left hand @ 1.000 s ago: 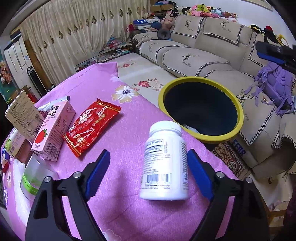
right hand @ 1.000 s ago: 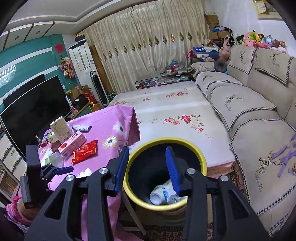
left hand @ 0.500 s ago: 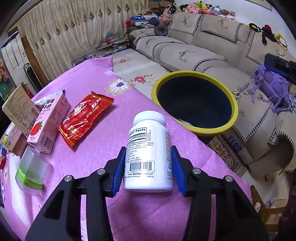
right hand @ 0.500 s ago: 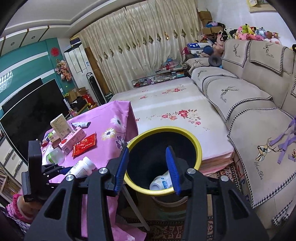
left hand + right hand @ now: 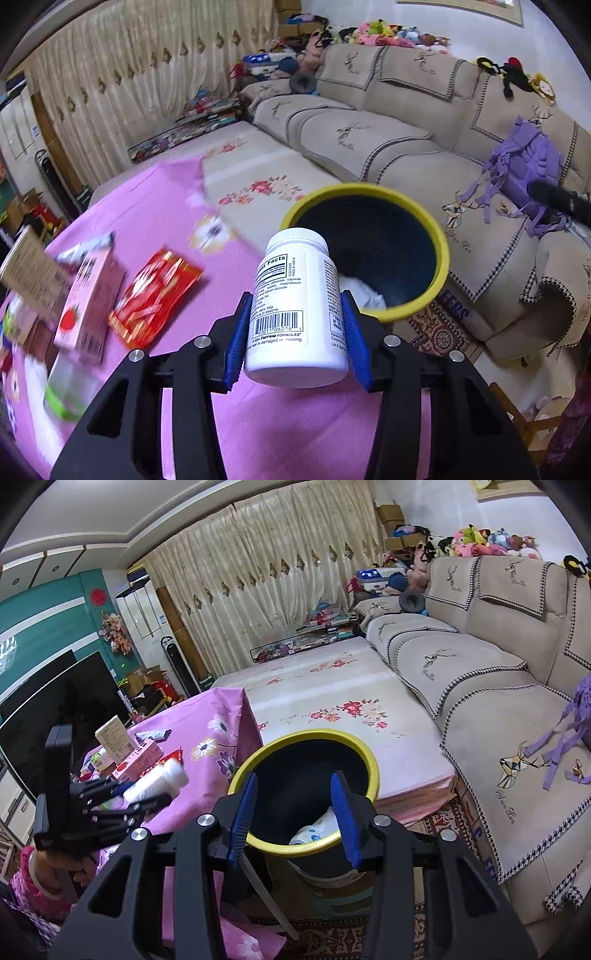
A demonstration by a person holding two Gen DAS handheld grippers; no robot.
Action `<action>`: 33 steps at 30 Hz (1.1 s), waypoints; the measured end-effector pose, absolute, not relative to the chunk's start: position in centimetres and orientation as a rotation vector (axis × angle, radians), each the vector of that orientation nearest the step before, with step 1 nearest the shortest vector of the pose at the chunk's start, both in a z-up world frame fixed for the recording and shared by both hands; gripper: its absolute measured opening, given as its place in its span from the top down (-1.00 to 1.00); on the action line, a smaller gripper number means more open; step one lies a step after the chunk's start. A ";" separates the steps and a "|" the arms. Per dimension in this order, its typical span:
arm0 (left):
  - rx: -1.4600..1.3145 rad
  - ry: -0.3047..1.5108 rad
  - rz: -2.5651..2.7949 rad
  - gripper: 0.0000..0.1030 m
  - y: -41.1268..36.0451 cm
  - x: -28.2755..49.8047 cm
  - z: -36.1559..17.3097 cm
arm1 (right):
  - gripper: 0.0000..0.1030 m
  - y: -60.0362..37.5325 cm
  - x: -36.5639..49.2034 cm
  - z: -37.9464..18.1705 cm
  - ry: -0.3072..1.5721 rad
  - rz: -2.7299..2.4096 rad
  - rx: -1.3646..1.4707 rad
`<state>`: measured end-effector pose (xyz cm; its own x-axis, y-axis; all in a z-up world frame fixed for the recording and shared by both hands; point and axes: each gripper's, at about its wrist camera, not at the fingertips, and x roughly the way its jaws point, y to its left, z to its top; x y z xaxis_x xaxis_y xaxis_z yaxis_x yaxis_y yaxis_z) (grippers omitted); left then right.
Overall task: Collect trash
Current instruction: 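Grasp the white pill bottle with the left gripper and drop it into the bin, then move both tools back toward the remaining trash on the table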
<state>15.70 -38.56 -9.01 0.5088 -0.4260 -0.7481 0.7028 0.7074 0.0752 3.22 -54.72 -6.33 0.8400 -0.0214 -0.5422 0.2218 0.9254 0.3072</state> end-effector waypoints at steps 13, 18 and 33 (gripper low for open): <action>0.460 0.838 -0.779 0.09 -49.0 20.0 -12.1 | 0.22 -57.4 1.8 -7.9 0.578 -0.192 0.415; 0.472 0.872 -0.770 0.09 -50.9 21.2 -14.3 | 0.22 -57.7 1.8 -8.4 0.589 -0.199 0.421; 0.273 0.728 -0.719 -0.59 -39.5 17.1 -7.7 | 0.14 -54.7 4.1 -8.9 0.626 -0.124 0.408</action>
